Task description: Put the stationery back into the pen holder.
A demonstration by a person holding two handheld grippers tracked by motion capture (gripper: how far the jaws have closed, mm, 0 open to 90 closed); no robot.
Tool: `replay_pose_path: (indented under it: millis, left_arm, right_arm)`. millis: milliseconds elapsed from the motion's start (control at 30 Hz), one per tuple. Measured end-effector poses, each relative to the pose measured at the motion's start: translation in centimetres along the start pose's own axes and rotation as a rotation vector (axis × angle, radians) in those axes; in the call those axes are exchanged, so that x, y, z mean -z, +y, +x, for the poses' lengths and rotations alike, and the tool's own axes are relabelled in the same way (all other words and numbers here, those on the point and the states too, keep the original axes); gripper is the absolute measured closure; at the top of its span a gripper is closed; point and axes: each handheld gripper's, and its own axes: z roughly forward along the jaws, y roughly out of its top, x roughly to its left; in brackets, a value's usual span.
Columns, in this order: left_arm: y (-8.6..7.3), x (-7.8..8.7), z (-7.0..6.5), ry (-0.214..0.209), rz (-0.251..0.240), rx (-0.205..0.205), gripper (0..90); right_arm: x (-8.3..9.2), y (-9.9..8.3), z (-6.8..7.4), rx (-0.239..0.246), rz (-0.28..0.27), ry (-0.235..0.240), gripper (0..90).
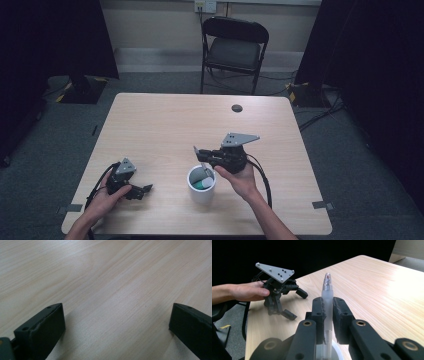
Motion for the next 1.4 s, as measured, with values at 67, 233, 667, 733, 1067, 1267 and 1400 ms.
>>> replay_pose_path:
  millis: [67, 233, 667, 733, 1067, 1267, 1400]
  left_arm:
    - [0.0, 0.0, 0.0, 0.000, 0.000, 0.000, 0.0]
    - [0.0, 0.0, 0.0, 0.000, 0.001, -0.002, 0.0]
    - [0.0, 0.0, 0.0, -0.001, 0.001, -0.002, 0.0]
    - [0.0, 0.0, 0.0, -0.001, 0.003, -0.001, 0.0]
    - [0.0, 0.0, 0.0, -0.001, 0.000, 0.000, 0.0]
    - [0.0, 0.0, 0.0, 0.000, -0.001, 0.000, 0.0]
    - [0.0, 0.0, 0.0, -0.001, 0.002, -0.002, 0.0]
  right_arm:
    - [0.3, -0.2, -0.1, -0.002, 0.006, -0.005, 80.3]
    - [1.0, -0.6, -0.1, -0.004, 0.029, -0.014, 80.2]
    - [0.9, -1.6, -0.1, -0.014, 0.036, -0.024, 80.2]
    - [0.7, -1.7, -0.2, -0.023, 0.032, -0.026, 80.2]
    - [0.7, -2.3, 0.1, -0.019, 0.034, -0.036, 79.7]
    - [1.9, -3.0, 0.0, -0.032, 0.029, -0.059, 78.2]
    - [2.5, -3.2, -0.2, -0.035, 0.028, -0.065, 75.8]
